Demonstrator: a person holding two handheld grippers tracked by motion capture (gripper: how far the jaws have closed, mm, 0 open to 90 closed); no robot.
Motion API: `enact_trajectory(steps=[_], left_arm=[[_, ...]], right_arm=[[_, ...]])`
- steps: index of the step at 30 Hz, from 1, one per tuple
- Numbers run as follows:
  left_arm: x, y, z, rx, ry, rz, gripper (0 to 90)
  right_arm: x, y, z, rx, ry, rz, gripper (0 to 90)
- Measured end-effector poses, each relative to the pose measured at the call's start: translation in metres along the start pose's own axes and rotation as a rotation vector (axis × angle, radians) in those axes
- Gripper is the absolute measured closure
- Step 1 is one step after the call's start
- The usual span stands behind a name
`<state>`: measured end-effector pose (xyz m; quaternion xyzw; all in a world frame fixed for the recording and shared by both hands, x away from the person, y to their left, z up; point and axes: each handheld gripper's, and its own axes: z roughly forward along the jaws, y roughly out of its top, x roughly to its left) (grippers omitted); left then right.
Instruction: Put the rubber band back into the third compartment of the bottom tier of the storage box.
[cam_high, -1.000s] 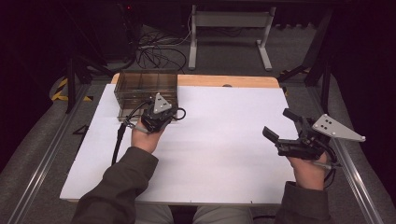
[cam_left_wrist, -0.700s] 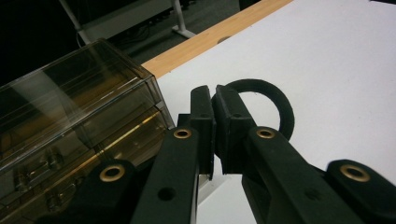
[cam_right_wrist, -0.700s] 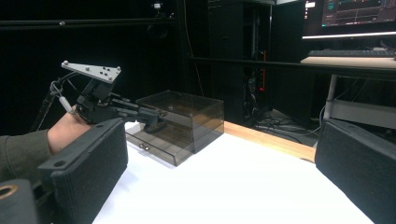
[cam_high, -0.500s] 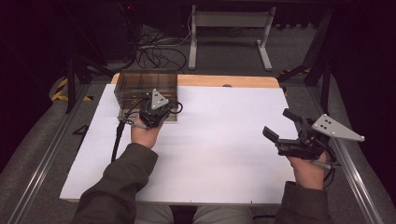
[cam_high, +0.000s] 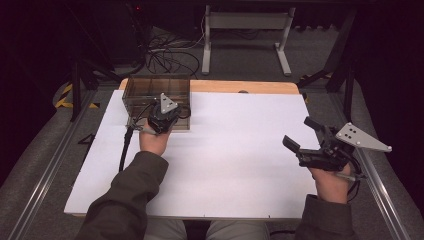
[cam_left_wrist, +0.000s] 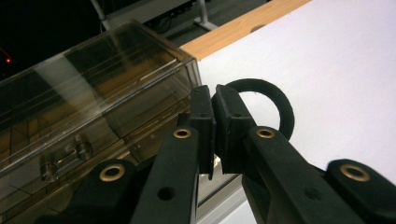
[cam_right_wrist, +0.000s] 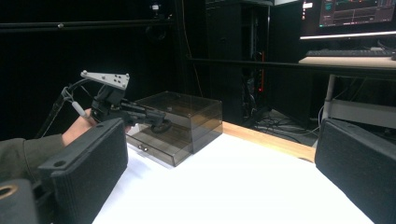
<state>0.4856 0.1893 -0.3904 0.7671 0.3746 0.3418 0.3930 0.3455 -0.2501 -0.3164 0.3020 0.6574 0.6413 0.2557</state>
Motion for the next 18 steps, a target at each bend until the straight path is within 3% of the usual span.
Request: enact_trajectory(steps=[6,10,18], left_arm=[[0.002,-0.002,0.007,-0.004,0.031,-0.012,85.7],[0.004,-0.006,0.016,0.028,0.038,0.003,85.7],[0.010,-0.015,0.032,0.076,0.062,-0.018,85.7]], right_arm=[[-0.001,-0.001,0.000,0.001,-0.003,0.000,3.1],[-0.002,-0.002,0.000,0.001,-0.003,0.005,3.1],[-0.003,-0.001,-0.002,-0.003,-0.002,0.007,3.1]])
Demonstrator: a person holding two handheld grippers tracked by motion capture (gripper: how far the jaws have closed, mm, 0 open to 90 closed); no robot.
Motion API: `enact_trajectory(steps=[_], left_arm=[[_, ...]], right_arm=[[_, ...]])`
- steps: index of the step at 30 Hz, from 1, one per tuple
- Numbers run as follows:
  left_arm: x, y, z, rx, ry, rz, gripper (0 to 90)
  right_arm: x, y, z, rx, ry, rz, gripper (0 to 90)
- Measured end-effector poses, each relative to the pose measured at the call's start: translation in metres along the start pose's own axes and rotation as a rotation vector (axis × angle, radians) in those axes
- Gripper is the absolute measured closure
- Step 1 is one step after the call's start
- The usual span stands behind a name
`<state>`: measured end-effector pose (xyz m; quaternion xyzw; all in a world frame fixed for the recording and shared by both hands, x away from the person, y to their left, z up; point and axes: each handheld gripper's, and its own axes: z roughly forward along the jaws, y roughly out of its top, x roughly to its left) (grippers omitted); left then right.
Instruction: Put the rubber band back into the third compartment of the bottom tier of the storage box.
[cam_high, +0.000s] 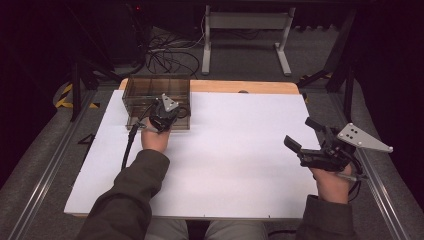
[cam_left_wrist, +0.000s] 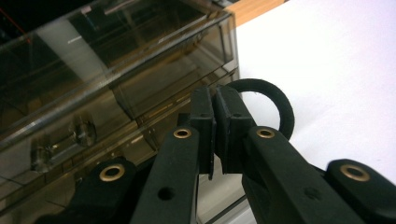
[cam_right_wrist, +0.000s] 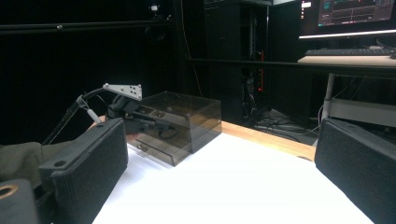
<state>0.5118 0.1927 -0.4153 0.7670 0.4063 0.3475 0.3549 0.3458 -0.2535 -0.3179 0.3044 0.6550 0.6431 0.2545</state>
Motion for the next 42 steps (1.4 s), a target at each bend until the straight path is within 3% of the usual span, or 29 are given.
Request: enact_trajectory(steps=[5,13,18,30,37,42], left_arm=[[0.001,-0.005,0.011,0.026,0.008,-0.021,85.6],[0.001,-0.012,0.023,0.067,0.011,-0.014,85.6],[-0.002,-0.014,0.028,0.064,0.000,-0.032,85.6],[-0.002,-0.020,0.034,0.094,0.014,-0.028,85.5],[-0.006,-0.028,0.039,0.124,0.023,-0.002,85.3],[-0.006,-0.029,0.040,0.115,0.027,0.002,85.3]], right_arm=[[-0.001,-0.001,0.000,0.001,0.000,0.002,3.4],[-0.003,-0.003,0.002,0.008,0.004,0.006,3.7],[-0.004,-0.004,0.001,0.009,0.003,0.009,3.6],[-0.003,-0.005,-0.002,0.011,-0.003,0.011,3.6],[-0.003,-0.005,-0.001,0.011,-0.001,0.012,3.7],[-0.003,-0.006,0.000,0.015,0.001,0.012,3.7]])
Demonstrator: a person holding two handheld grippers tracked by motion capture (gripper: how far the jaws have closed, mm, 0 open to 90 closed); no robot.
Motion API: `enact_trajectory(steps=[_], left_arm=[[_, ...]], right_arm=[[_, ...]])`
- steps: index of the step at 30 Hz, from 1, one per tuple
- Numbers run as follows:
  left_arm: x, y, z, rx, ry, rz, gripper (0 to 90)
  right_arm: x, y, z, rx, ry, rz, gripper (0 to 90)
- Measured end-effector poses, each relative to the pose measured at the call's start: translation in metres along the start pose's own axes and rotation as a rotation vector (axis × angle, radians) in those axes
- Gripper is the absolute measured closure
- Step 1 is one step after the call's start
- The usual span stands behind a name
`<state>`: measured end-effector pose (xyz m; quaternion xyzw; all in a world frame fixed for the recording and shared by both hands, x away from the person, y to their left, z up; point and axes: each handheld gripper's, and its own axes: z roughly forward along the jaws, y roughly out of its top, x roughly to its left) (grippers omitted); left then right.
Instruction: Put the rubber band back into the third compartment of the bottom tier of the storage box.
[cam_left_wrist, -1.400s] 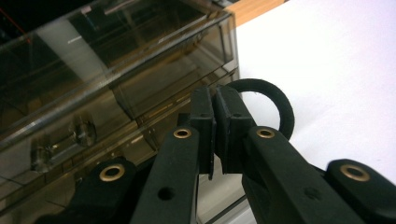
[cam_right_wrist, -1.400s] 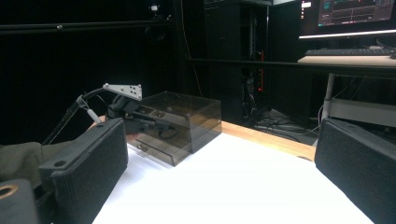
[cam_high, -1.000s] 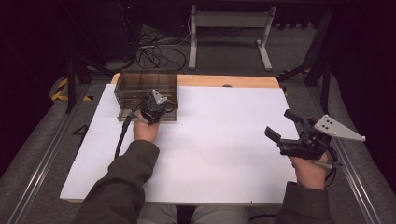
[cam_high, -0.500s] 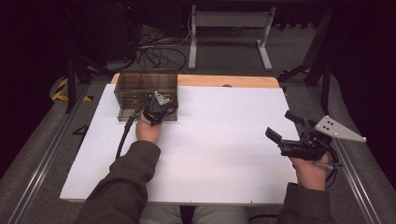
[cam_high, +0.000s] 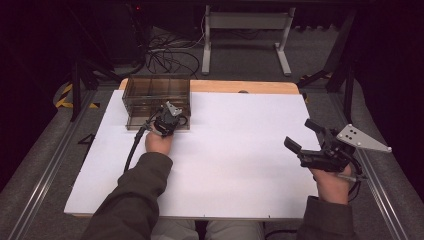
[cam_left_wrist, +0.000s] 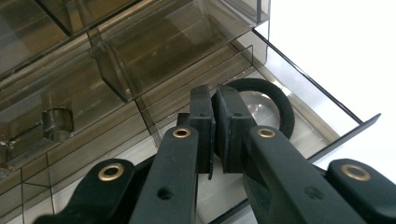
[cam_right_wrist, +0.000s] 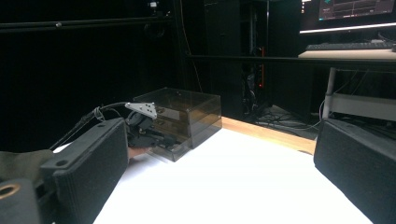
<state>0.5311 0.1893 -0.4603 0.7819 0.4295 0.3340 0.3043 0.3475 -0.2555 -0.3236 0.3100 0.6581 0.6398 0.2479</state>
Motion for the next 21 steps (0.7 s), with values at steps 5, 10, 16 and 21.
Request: enact_trajectory(steps=[5,10,16,21], left_arm=[[-0.0005,-0.0001,0.0006,0.002,0.003,0.000,85.1],[-0.0002,-0.0005,0.0005,0.002,0.008,-0.014,82.3],[0.0004,-0.0008,0.0009,0.004,0.017,-0.025,80.2],[0.0037,-0.0014,0.0011,-0.001,0.000,-0.060,75.4]], right_arm=[[0.0004,-0.0002,0.0002,0.000,0.000,0.000,3.7],[0.0005,0.0000,-0.0003,-0.001,0.001,0.001,3.7],[0.0017,-0.0001,0.0021,0.000,0.011,0.000,3.7],[0.0035,-0.0002,0.0041,0.001,0.021,0.003,3.7]])
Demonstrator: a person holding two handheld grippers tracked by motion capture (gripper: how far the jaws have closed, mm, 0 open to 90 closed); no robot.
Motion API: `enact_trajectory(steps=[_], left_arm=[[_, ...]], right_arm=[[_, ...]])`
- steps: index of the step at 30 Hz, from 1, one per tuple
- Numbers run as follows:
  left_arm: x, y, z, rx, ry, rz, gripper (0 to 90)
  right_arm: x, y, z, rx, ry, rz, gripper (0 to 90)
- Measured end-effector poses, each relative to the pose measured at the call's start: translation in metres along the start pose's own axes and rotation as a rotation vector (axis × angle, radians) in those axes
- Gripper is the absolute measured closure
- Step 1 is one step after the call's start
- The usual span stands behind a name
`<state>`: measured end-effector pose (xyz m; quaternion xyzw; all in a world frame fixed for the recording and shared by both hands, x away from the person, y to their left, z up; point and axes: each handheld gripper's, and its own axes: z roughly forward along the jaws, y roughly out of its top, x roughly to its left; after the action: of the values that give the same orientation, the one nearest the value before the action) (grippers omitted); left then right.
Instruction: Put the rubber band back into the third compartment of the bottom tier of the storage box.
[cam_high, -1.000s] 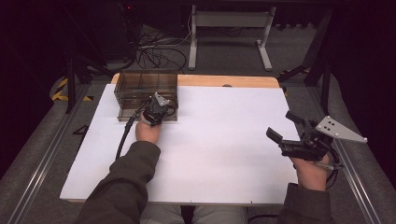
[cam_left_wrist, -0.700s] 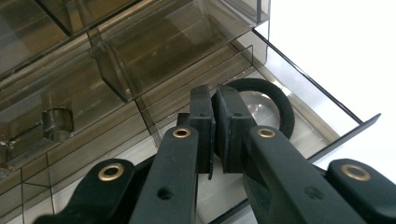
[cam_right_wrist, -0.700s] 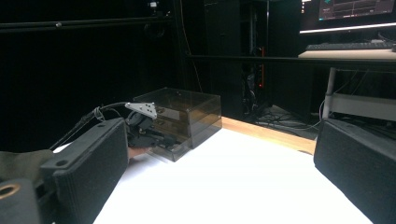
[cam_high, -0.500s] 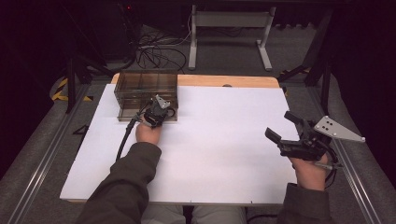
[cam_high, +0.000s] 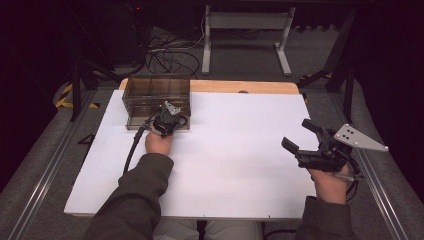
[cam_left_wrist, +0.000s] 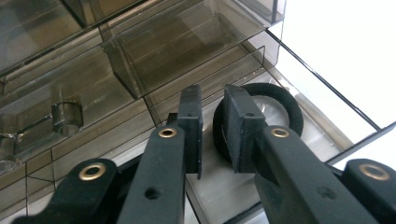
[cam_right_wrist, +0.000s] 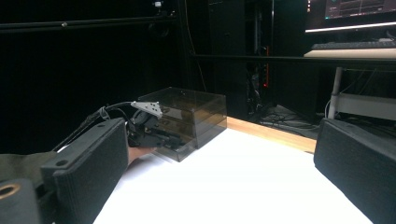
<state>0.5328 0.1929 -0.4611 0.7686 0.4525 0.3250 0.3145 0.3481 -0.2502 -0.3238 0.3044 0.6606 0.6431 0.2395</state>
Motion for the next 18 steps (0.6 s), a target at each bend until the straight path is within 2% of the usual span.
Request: enact_trajectory(steps=[5,9,13,18], left_arm=[[0.0038,-0.0005,-0.0005,-0.006,-0.010,-0.034,66.6],[0.0053,-0.0008,-0.0009,-0.011,-0.026,-0.038,63.8],[0.0081,-0.0022,-0.0027,-0.035,-0.057,-0.060,58.8],[0.0105,-0.0036,-0.0050,-0.063,-0.075,-0.072,50.4]], right_arm=[[0.0010,0.0002,0.0009,-0.005,0.016,0.007,3.7],[0.0011,0.0006,0.0005,-0.004,0.018,0.006,3.6],[0.0000,0.0000,-0.0002,-0.007,0.016,0.013,3.7],[0.0000,-0.0002,-0.0007,-0.007,0.016,0.015,3.7]])
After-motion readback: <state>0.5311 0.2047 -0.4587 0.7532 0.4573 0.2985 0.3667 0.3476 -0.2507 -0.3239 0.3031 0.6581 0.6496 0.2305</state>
